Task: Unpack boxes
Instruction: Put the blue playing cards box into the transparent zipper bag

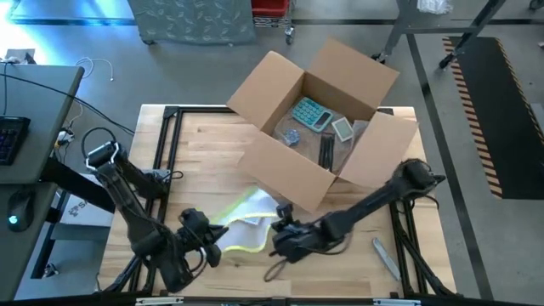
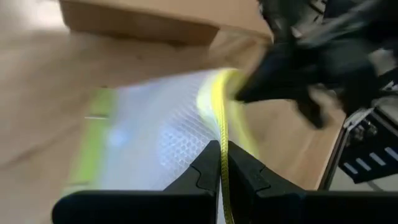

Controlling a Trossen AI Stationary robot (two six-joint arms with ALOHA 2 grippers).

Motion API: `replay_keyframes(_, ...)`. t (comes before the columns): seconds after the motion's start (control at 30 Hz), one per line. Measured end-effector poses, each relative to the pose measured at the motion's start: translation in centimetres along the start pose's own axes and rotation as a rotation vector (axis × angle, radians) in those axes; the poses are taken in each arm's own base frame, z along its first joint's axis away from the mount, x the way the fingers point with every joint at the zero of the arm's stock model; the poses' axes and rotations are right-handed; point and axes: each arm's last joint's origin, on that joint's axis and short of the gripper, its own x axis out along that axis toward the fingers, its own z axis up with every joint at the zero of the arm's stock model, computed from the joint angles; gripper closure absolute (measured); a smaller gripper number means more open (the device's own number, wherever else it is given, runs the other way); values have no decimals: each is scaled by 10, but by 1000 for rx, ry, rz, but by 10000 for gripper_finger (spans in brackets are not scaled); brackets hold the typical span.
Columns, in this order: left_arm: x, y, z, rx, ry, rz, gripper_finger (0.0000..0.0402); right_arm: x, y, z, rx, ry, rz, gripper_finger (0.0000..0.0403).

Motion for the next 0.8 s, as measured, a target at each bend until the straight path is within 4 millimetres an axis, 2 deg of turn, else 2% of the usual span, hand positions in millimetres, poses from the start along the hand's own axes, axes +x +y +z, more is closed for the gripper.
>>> replay_keyframes(0.13, -10, 12, 25, 27, -35, 0, 402, -55, -35, 14, 103, -162, -24, 403)
replay_keyframes(0.23, -14, 17, 39, 51, -74, -9, 402, -80, -54, 17, 225, -257, 37, 403)
replay_keyframes(0.33, -14, 19, 45, 55, -75, -10, 402, -81, -56, 15, 259, -258, 110, 403)
replay_keyframes(0.47, -16, 16, 43, 48, -58, -31, 402, -64, -42, 14, 221, -218, 151, 403)
replay_keyframes(0.53, -20, 8, 40, 20, -71, -88, 402, -58, -33, 17, 205, -226, 177, 403)
replay_keyframes(0.7, -35, -14, 41, 89, -203, -222, 402, -70, -16, 34, 61, -396, 184, 403)
replay_keyframes(0.8, -39, -15, 43, 109, -228, -232, 402, -65, -19, 32, 62, -368, 142, 403)
